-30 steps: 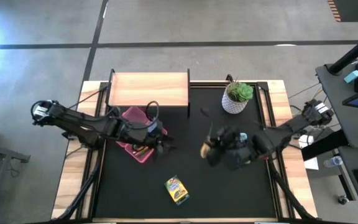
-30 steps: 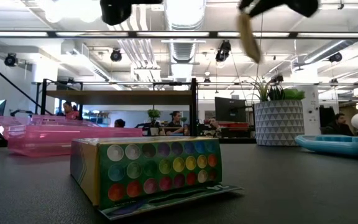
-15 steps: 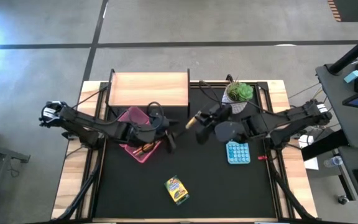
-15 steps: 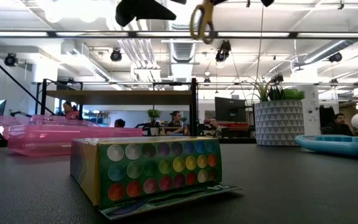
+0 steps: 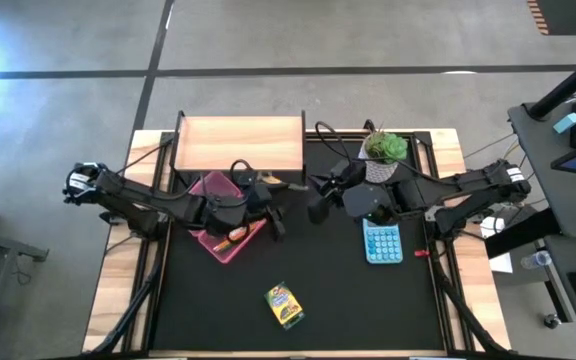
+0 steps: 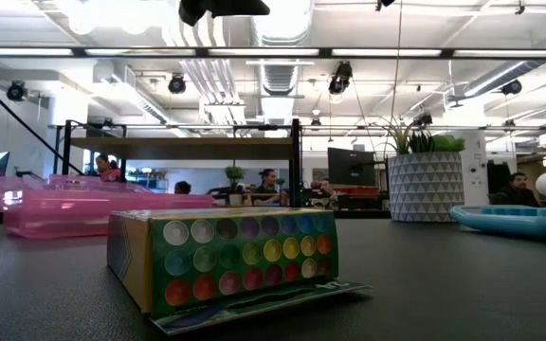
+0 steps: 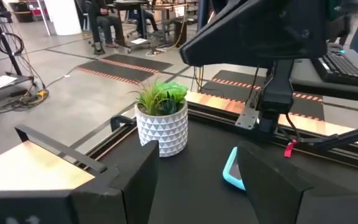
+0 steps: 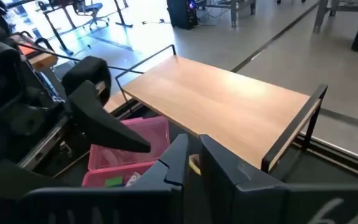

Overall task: Pack school essentials
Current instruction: Put the scissor into the pencil box

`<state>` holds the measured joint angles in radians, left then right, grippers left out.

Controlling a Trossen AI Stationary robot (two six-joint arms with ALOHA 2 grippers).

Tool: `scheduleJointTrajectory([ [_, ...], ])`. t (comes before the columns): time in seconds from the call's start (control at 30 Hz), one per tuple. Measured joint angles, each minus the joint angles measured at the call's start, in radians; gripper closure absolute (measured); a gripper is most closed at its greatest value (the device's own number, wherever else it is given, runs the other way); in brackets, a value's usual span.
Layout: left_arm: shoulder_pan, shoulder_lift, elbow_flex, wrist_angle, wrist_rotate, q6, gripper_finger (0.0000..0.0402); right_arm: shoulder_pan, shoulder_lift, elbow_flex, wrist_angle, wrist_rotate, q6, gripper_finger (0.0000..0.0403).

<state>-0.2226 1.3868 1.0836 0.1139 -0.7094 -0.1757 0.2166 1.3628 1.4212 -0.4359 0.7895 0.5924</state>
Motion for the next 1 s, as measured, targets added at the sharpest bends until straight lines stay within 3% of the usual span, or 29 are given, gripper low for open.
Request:
scheduleJointTrajectory([
  [0.4, -0.006, -0.011, 0.000, -0.006, 0.010, 0.000, 0.0201, 0.000, -0.001, -0.001, -0.077, -0.089, 0.000, 0.0374],
  [0.63, -0.023, -0.119, 0.000, -0.121, 0.035, -0.010, 0.0201, 0.001, 0.000, -0.013, -0.193, -0.170, 0.074, 0.0315],
  [0.8, -0.026, -0.213, 0.000, -0.248, 0.036, -0.108, 0.0201, 0.000, 0.000, -0.056, -0.201, -0.251, 0.104, 0.0261],
  [1.0, -0.027, -0.295, -0.002, -0.333, 0.050, -0.133, 0.0201, 0.017, 0.068, -0.132, -0.164, -0.274, -0.017, 0.0228],
])
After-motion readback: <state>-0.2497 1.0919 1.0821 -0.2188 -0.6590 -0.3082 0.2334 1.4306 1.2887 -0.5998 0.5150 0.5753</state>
